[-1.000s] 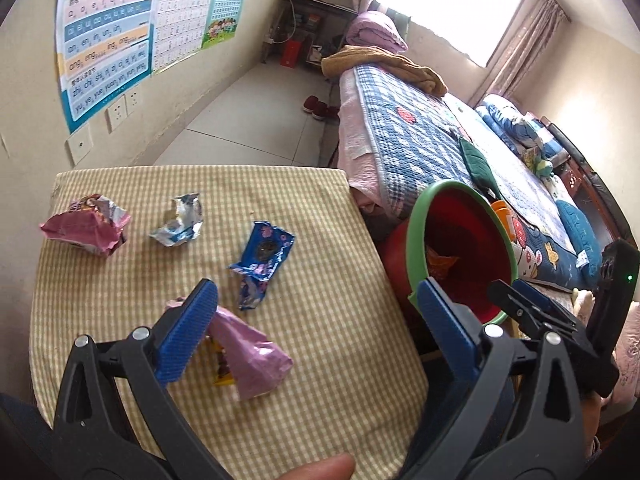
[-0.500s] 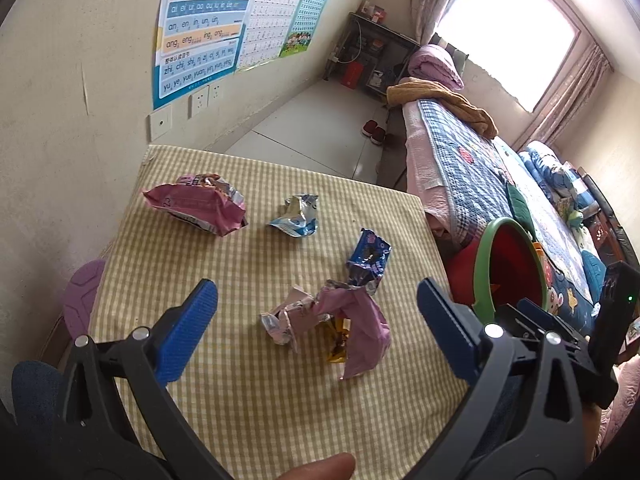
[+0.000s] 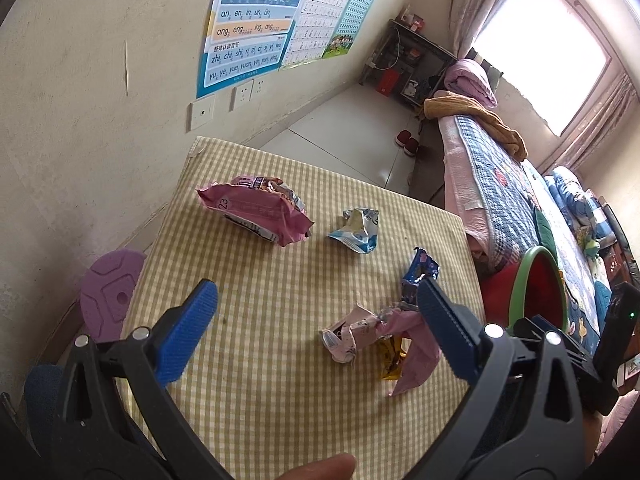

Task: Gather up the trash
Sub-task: 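Move both open tools back over the remaining trash on the table, then grasp the pink snack bag with the left tool while the right tool grasps the blue Oreo bag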

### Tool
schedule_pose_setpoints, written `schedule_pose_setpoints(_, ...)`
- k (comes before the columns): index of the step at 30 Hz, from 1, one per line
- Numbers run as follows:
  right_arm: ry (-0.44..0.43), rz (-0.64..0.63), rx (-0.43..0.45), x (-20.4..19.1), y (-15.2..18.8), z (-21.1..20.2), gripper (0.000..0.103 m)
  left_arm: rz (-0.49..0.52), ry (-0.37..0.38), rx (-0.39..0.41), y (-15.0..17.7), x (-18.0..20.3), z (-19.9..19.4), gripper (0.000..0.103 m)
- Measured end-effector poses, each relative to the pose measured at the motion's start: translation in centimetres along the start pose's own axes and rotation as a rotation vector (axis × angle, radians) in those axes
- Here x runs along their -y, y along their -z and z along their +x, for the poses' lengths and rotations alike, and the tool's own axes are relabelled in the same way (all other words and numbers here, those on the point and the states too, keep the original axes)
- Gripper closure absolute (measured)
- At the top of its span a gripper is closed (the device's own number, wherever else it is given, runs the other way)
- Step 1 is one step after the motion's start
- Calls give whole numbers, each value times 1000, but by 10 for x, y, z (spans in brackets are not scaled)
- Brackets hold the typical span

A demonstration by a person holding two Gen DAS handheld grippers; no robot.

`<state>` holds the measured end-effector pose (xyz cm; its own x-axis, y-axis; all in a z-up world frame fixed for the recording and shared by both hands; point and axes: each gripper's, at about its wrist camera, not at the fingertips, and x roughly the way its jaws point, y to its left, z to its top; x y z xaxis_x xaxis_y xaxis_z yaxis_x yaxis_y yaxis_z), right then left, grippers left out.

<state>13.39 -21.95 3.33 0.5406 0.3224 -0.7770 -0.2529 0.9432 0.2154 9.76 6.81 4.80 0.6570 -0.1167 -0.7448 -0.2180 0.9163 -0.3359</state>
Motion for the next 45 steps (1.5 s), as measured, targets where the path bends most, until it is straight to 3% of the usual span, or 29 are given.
schedule_pose_setpoints(17, -44, 42, -67, -5, -22, 65, 7, -67, -59, -59, -18, -41, 57, 6)
schedule_pose_setpoints(37, -48, 88, -162, 11, -37, 143, 7, -257, 12, -153, -49, -63, 149, 6)
schedule_pose_setpoints(40, -45, 90, -175, 13, -36, 151, 7, -271, -3, -160, -52, -62, 160, 6)
schedule_pose_setpoints(45, -45, 107, -190, 18, -35, 161, 7, -250, -42, -168, -53, -59, 172, 14)
